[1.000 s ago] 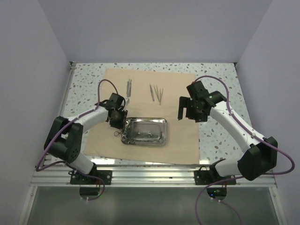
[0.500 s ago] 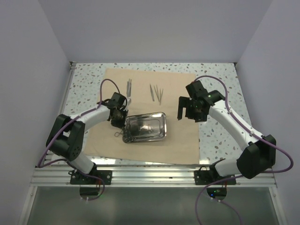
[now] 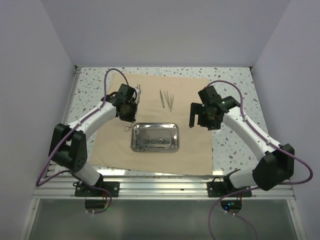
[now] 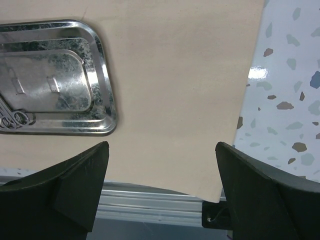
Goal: Open and lay out the surgical kit
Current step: Pick up the medical item from the container, then place the medical item in the surgical kit.
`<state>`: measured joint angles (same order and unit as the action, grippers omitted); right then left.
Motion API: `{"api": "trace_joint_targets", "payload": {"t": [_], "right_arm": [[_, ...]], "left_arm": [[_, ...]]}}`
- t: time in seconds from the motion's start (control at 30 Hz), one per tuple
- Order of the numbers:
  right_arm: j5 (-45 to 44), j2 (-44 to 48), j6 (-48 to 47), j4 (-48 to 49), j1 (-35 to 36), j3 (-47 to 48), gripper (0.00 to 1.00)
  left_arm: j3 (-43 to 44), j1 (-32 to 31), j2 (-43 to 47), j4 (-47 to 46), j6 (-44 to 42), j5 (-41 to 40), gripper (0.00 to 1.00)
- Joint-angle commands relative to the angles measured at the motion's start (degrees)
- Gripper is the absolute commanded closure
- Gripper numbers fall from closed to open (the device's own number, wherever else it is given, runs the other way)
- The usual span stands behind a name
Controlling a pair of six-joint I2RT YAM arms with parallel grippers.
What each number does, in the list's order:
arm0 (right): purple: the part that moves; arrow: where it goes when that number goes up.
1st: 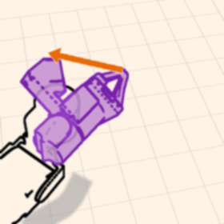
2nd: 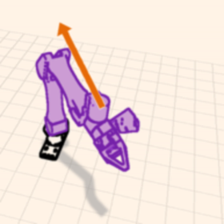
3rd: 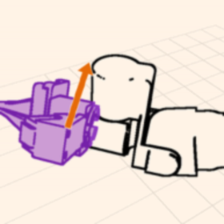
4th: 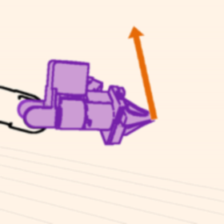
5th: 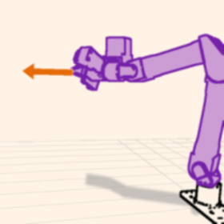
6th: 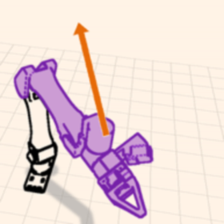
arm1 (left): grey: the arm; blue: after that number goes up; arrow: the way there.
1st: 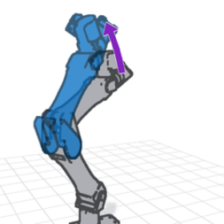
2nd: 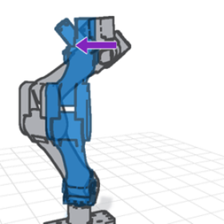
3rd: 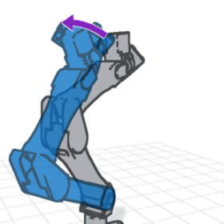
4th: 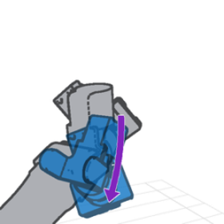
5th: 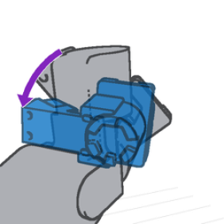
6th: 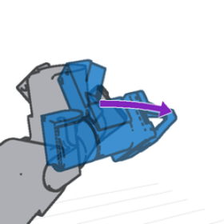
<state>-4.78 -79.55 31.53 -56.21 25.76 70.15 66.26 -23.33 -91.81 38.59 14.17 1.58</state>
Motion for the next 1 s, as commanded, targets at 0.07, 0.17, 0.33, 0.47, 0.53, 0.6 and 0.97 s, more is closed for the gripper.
{"api": "trace_joint_targets", "payload": {"t": [0.07,0.17,0.33,0.47,0.53,0.6,0.97], "right_arm": [[0.03,0.71,-0.85,0.40,-0.01,0.08,0.08],[0.20,0.80,-1.21,-0.04,-0.09,-0.01,0.08],[1.35,1.06,-1.38,-0.66,-0.09,-0.63,0.09],[1.17,1.24,-1.38,-1.97,-0.01,-0.72,0.09],[1.35,1.15,-1.47,-2.33,-0.09,-0.72,0.09],[1.09,0.98,-1.47,-3.12,-0.01,-0.45,0.09],[-2.08,-2.80,-3.23,-5.41,-0.18,3.85,0.08]], "left_arm": [[5.54,0.30,0.50,1.32,-1.60,-6.32,1.00],[9.49,1.36,-3.45,0.97,-0.73,-11.85,1.00],[20.21,4.08,-14.33,-0.09,0.24,-18.18,1.00],[29.52,6.19,-23.57,-1.58,0.07,-22.32,1.00],[36.29,6.89,-29.53,-1.06,0.06,-23.03,1.00],[42.86,7.86,-33.33,-0.97,-1.07,-23.56,1.00],[57.93,11.38,-46.62,1.05,-8.71,-26.81,1.00]]}}
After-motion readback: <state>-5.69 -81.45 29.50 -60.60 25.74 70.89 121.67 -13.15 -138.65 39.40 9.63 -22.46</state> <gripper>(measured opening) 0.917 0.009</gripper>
